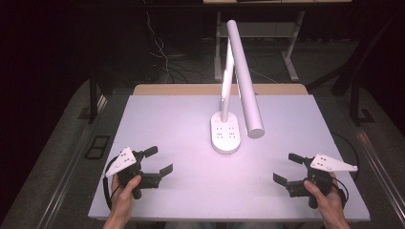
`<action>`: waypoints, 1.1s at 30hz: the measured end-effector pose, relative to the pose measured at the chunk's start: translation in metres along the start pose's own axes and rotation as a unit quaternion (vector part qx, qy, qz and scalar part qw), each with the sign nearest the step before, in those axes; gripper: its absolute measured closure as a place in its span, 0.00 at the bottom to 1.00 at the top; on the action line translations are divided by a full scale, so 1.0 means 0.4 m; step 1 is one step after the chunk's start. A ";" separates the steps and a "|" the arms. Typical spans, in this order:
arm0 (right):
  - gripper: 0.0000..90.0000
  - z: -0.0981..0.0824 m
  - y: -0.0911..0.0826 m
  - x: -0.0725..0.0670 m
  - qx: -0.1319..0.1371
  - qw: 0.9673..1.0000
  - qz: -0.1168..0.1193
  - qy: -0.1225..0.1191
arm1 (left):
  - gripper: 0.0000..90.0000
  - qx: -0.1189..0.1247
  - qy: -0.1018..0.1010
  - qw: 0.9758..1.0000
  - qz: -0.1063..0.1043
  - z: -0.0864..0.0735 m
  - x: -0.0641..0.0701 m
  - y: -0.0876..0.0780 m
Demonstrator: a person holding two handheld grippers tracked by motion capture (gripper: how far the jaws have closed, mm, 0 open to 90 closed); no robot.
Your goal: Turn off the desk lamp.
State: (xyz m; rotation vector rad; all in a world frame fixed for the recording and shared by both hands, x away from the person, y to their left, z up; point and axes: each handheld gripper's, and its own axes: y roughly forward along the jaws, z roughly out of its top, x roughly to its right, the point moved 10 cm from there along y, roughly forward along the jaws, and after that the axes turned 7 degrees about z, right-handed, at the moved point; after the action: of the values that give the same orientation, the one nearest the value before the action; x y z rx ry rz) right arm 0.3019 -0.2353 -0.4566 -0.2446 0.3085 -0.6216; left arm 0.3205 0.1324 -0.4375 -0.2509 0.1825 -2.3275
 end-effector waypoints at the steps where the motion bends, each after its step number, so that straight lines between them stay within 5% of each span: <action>1: 0.01 0.000 -0.001 0.000 0.000 1.000 -0.001 0.001 | 0.11 -0.001 0.000 1.000 0.000 -0.001 0.000 0.000; 33: 0.01 0.000 -0.005 0.006 0.001 1.000 -0.007 0.002 | 0.11 -0.005 0.012 1.000 -0.002 0.018 0.023 0.008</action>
State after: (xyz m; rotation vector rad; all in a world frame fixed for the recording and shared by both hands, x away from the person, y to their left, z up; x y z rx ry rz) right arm 0.3025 -0.2383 -0.4562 -0.2433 0.3093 -0.6357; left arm 0.3183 0.1230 -0.4300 -0.2279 0.2058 -2.3356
